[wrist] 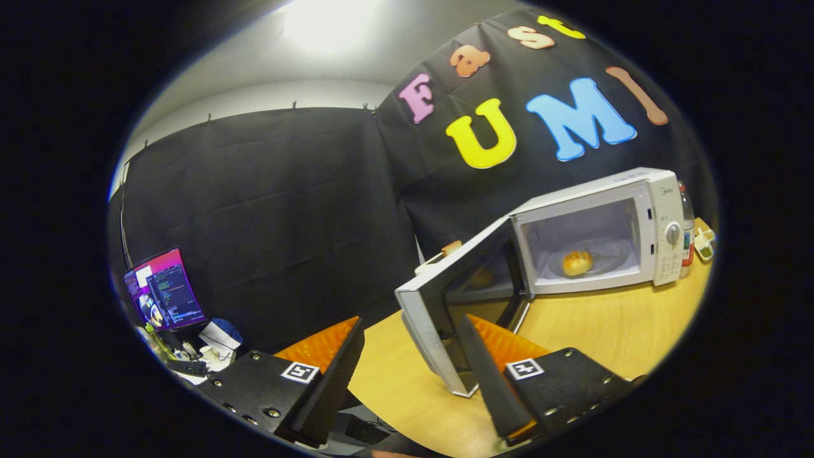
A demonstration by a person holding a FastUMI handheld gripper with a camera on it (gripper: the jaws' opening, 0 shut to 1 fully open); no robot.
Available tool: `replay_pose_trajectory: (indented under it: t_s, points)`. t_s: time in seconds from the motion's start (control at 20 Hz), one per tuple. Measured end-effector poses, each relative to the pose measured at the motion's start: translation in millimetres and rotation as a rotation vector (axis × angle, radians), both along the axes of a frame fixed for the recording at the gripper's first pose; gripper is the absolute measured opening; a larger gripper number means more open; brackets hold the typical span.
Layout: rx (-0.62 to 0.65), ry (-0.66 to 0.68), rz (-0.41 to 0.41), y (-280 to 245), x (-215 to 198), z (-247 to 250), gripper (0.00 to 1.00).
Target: Open the microwave, put the food inside, and close the microwave door.
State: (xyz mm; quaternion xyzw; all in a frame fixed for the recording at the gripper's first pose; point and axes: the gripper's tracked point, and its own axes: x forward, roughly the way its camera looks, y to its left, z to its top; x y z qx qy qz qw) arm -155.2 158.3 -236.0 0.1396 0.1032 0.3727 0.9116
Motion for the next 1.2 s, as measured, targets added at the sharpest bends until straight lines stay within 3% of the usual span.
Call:
replay_pose_trajectory:
  t_s: [0.15,0.2,0.3,0.4,0.6,0.85,0.95,1.05,1.2]
  points:
    - [-0.112,-0.049,0.067,33.8,-17.8,-19.6,0.77]
    - [-0.148,-0.056,0.083,46.1,-21.8,-27.2,0.77]
    - [-0.217,-0.075,0.078,55.8,-18.4,-39.3,0.37]
    - [-0.26,-0.075,0.093,73.0,-13.2,-52.3,0.37]
    - [-0.381,-0.124,0.034,89.3,19.7,-67.3,0.19]
    - [-0.423,-0.18,-0.095,91.9,51.9,-69.1,0.19]
    - [-0.43,-0.155,-0.111,85.9,60.5,-75.7,0.19]
    - [-0.41,-0.089,-0.077,81.9,59.1,-83.0,0.14]
    - [-0.411,-0.125,-0.095,63.3,53.5,-67.6,0.14]
